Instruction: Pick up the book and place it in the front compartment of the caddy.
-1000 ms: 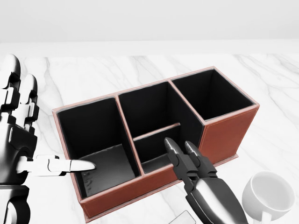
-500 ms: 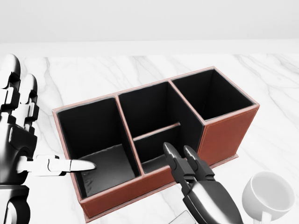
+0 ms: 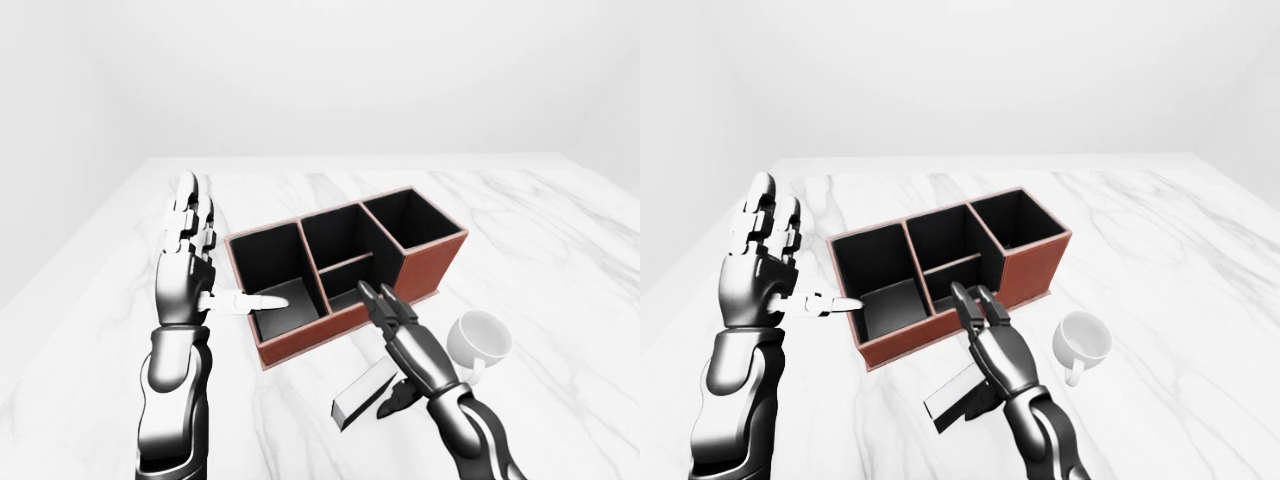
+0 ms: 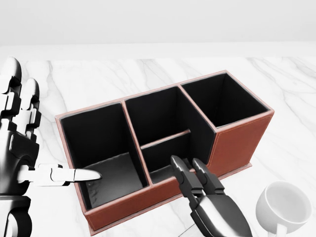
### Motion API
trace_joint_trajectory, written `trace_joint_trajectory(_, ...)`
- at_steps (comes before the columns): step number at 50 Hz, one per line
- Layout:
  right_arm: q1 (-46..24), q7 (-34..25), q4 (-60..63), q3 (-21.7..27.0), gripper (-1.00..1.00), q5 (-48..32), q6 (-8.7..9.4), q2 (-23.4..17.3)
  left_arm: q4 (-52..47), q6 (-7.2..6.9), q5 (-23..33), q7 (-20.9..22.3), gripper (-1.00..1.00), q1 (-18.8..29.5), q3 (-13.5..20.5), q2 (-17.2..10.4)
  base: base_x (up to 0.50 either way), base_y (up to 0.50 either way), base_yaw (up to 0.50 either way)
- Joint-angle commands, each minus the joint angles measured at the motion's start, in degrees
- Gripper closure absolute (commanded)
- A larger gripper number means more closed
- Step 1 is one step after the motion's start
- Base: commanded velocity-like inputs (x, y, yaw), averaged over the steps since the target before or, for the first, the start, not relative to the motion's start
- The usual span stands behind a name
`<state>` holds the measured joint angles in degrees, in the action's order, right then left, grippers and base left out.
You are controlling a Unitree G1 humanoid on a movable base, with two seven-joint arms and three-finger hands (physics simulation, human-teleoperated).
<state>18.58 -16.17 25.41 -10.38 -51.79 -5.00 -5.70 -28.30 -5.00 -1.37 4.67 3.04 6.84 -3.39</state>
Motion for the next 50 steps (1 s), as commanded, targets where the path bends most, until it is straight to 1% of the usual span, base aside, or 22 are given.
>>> trace_joint_trajectory(1,-0.1,1.1,-1.4,-0.6,-1.00,-0.9,0.00,-0.2,0.1,0.00,0.1,0.0,-1.00,-0.1,0.0,0.0,0.00,0.00,0.00)
trace_joint_trajectory(20,-1.4,1.0,-1.6,-2.3,-1.00,-2.2,0.00,0.0,-0.2,0.00,0.1,-0.1,-1.00,0.3,-0.1,0.0,0.00,0.00,0.00)
trace_joint_trajectory(31,-0.9,1.9,-2.2,-3.3,-1.00,-2.9,0.00,-0.3,-0.2,0.00,0.1,-0.1,-1.00,0.3,-0.1,0.0,0.00,0.00,0.00)
trace_joint_trajectory(39,-1.3,3.9,-5.1,-3.6,-1.00,-3.3,0.00,-0.7,-0.2,0.00,0.1,-0.1,-1.00,0.3,-0.1,0.0,0.00,0.00,0.00)
trace_joint_trajectory(50,-1.0,4.3,-5.6,-3.9,-1.00,-3.7,0.00,-0.7,-0.2,0.00,0.1,-0.1,-1.00,0.3,-0.1,0.0,0.00,0.00,0.00)
